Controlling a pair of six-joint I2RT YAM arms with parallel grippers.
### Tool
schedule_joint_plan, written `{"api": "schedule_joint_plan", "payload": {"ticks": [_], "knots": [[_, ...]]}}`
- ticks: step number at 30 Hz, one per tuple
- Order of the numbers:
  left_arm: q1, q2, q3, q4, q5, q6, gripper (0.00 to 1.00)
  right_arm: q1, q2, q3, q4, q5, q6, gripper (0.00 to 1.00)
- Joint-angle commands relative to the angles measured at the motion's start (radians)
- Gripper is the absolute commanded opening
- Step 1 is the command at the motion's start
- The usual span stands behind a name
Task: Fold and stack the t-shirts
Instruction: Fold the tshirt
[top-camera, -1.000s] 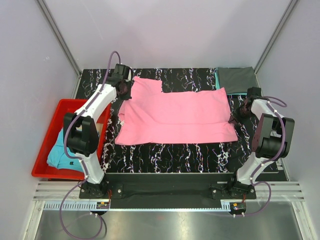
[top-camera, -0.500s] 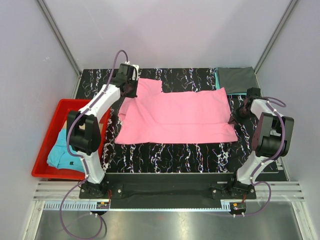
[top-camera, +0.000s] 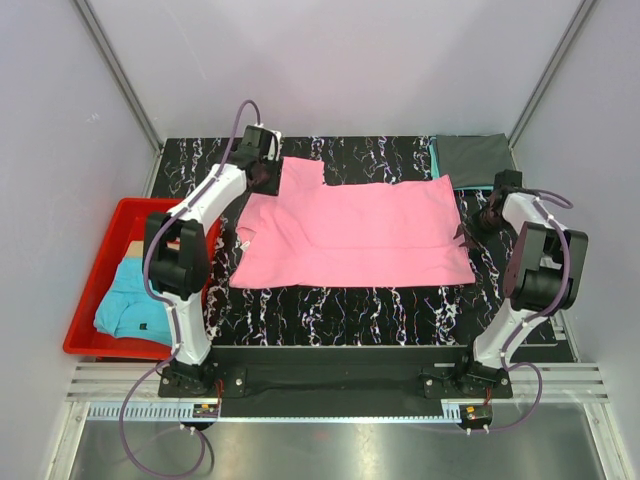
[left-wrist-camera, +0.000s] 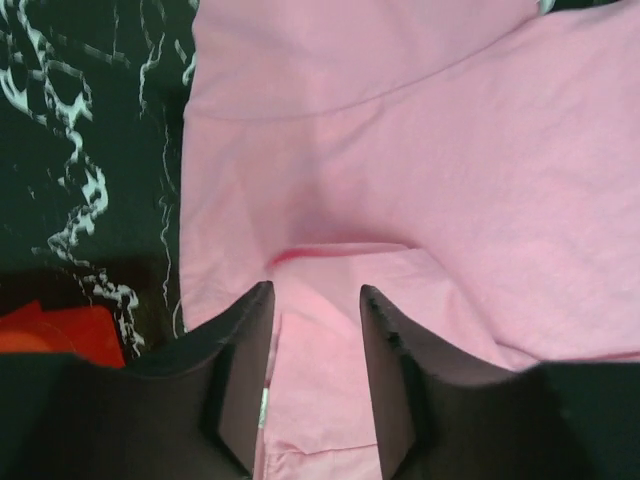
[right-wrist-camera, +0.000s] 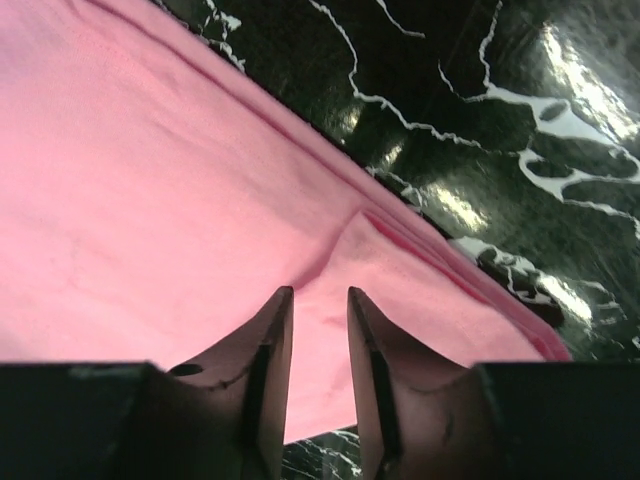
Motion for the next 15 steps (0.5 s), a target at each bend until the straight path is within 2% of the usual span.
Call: {"api": "schedule_joint_plan", "payload": {"ticks": [1,4,7,8,11,15], "knots": [[-0.006,-0.049,0.044,0.073,0.067,0.007,0.55,-0.003,-0.119,0.031,-0.065,0.03,-0.009,0.36],[-0.021,-0.099,0.064,0.032,0.026,-0.022,0.59,-0.003,-0.158,-0.016,-0.074,-0.019,0.002,0.34],[-0.053,-0.145,0.072,-0.086,-0.028,-0.07,0.59,-0.003,-0.184,-0.091,-0.048,-0.057,0.031,0.25],[-0.063,-0.161,0.041,-0.124,-0.031,-0.082,0.59,-0.003,-0.188,-0.111,-0.036,-0.066,0.044,0.21],[-0.107,-0.246,-0.087,-0.126,-0.039,-0.124,0.59,-0.003,-0.19,-0.185,0.018,-0.063,0.063,0.18],[-0.164,-0.349,-0.214,-0.127,-0.045,-0.168,0.61,-0.003,-0.114,-0.203,0.045,0.004,0.048,0.15]]}}
